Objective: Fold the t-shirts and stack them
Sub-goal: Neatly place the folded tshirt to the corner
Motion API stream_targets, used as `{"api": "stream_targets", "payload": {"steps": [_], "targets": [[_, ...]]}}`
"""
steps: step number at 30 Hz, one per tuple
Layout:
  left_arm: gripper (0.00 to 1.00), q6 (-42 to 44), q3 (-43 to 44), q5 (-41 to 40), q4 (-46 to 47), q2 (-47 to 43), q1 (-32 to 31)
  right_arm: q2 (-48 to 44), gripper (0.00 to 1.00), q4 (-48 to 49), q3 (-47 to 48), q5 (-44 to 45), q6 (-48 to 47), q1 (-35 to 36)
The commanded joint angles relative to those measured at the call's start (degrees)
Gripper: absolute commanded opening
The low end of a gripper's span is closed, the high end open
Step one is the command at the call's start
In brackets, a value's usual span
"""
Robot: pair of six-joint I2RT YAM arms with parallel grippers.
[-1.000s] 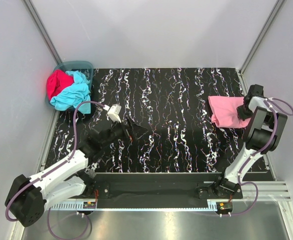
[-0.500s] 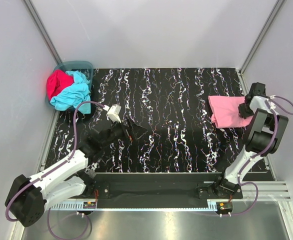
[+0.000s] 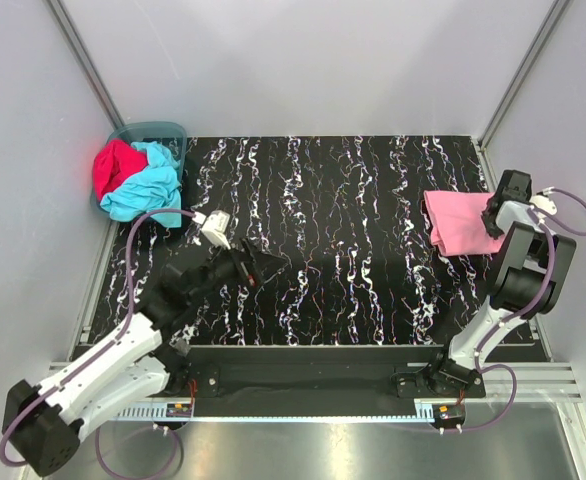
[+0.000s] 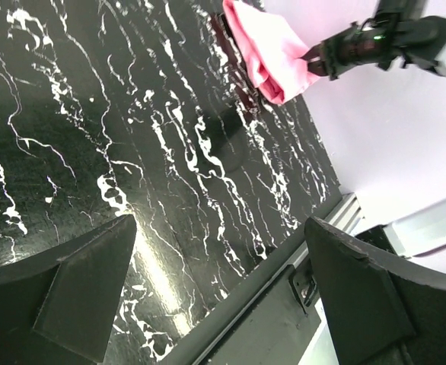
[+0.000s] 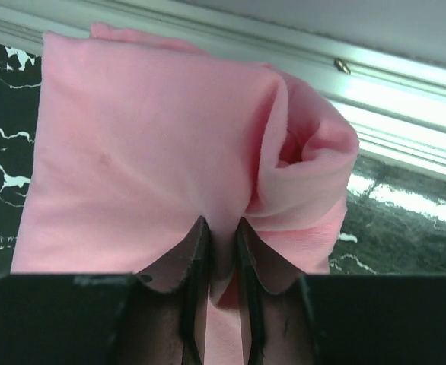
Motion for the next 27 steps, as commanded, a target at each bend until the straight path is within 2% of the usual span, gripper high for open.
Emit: {"api": "stream_targets", "payload": {"steps": [1, 5, 9, 12, 16, 18, 20, 27], "targets": [[0.99, 1.89, 3.15, -0.98, -2.95, -3.81, 0.32, 1.24, 0.23, 5.76, 3.01, 6.37, -4.52, -0.59], [0.99, 2.16, 3.76, -0.81, -4.89, -5.05, 0.41, 0.45, 0.25, 11.19, 1.79, 8.66, -8.92, -0.68], [0.99, 2.07, 3.77, -0.37, -4.89, -4.7, 0.41, -2.62, 0.29, 24.62, -3.4, 8.05, -14.9, -0.77], [0.99, 2.07, 3.5, -0.46, -4.28, -4.43, 0.41, -2.1, 0.31, 22.3, -1.83, 8.49, -15.97, -1.03], [0.99, 1.63, 3.5, 0.07, -3.57, -3.2, 0.41, -1.57, 0.33, 20.35, -2.08, 7.26, -12.46, -1.12], [0.99, 1.63, 3.33, -0.1, -2.34, -2.94, 0.41, -0.87, 0.61, 17.04, -2.09, 5.59, -9.31, -1.12], [0.99, 1.63, 3.24, -0.02, -2.0, -2.76, 0.41, 0.1, 0.77, 15.61, -2.0, 3.93, -7.88, -1.03], [0.99, 1.28, 2.27, -0.11, -1.64, -3.11, 0.5, -3.49, 0.82, 14.11, -3.05, 2.78, -4.55, -1.03]]}}
